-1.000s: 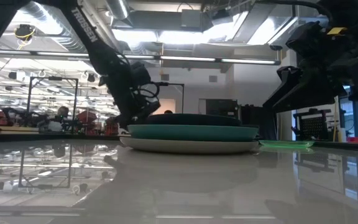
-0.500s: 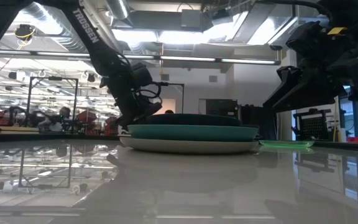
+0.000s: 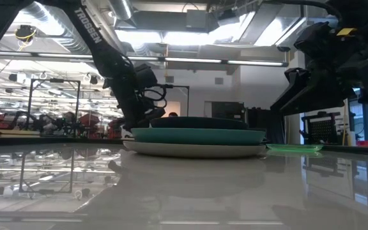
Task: Stack plastic plates
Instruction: Stack the transparent blue plate on top of the transparent pink plate
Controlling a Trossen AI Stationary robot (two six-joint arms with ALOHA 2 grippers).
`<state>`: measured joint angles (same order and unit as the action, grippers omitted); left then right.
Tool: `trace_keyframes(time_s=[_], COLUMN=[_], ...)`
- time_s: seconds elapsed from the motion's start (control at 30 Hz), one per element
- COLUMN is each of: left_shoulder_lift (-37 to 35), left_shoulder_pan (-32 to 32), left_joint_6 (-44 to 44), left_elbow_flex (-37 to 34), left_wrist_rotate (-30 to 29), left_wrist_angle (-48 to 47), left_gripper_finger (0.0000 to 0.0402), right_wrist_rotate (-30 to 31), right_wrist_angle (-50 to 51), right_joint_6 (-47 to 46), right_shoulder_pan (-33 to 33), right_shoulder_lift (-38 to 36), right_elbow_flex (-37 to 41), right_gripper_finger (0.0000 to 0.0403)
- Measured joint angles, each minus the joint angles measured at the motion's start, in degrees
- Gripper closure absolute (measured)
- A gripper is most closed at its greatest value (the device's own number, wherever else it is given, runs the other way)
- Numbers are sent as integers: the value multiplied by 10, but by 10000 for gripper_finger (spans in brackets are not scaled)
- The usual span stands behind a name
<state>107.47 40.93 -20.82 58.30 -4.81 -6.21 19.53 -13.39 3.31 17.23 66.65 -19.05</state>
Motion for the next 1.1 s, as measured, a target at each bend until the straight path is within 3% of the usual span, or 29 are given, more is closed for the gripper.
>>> trace_keyframes(time_s=[0.33, 0.63, 0.9, 1.1], left_shoulder_lift=[-102, -213, -194, -139], left_shoulder_pan=[-11, -72, -178, -229], left_joint_6=[23, 40, 69, 70], left_elbow_flex=[0, 0, 0, 0], left_wrist_rotate=[-15, -17, -19, -82], left_wrist_angle=[-6, -18, -15, -11], left_gripper_finger=[400, 401, 401, 401], right_wrist_rotate=[0, 0, 0, 0], right_wrist_angle=[4, 3, 2, -1], right_joint_6=[-1, -4, -5, -5], right_shoulder_pan=[0, 0, 0, 0], right_shoulder_lift=[0, 0, 0, 0], right_elbow_flex=[0, 0, 0, 0], right_gripper_finger=[244, 244, 244, 244])
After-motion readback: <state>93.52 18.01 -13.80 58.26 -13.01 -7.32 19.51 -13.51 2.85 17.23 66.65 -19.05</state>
